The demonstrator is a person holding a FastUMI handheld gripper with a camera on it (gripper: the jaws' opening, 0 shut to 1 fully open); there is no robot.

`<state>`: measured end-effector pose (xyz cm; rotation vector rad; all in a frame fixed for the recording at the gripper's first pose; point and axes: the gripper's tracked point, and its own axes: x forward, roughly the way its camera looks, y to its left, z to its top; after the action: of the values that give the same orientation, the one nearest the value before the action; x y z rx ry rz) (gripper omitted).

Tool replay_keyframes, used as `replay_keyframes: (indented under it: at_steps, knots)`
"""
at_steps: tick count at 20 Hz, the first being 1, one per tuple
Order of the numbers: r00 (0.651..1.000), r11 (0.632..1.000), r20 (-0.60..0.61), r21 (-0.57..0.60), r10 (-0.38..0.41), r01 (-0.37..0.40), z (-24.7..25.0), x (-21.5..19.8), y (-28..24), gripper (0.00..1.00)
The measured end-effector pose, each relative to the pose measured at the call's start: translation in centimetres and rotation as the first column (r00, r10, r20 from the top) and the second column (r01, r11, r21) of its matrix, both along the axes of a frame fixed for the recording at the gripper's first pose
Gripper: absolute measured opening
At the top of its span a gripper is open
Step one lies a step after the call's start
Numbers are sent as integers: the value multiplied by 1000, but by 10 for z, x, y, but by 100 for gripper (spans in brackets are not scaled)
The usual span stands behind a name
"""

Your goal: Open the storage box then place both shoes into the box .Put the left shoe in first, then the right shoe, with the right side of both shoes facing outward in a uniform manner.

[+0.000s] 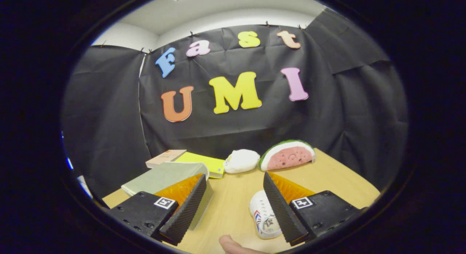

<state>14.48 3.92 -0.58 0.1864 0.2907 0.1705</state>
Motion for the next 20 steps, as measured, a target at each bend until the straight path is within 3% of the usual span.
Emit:
replay_keyframes:
  at_steps: [5, 8, 10, 13, 20]
  knots:
    - [967, 978, -179, 140, 179, -155, -28, 52, 32, 100]
    - [915, 925, -241, 285, 324, -253, -36, 67, 58, 100]
    - [889, 896, -265, 352, 373, -271, -44, 82, 69, 100]
    - [837, 827, -274, 466, 473, -315, -51, 90, 89, 100]
    - [663, 615, -289, 718, 691, -328, -61, 91, 116, 98]
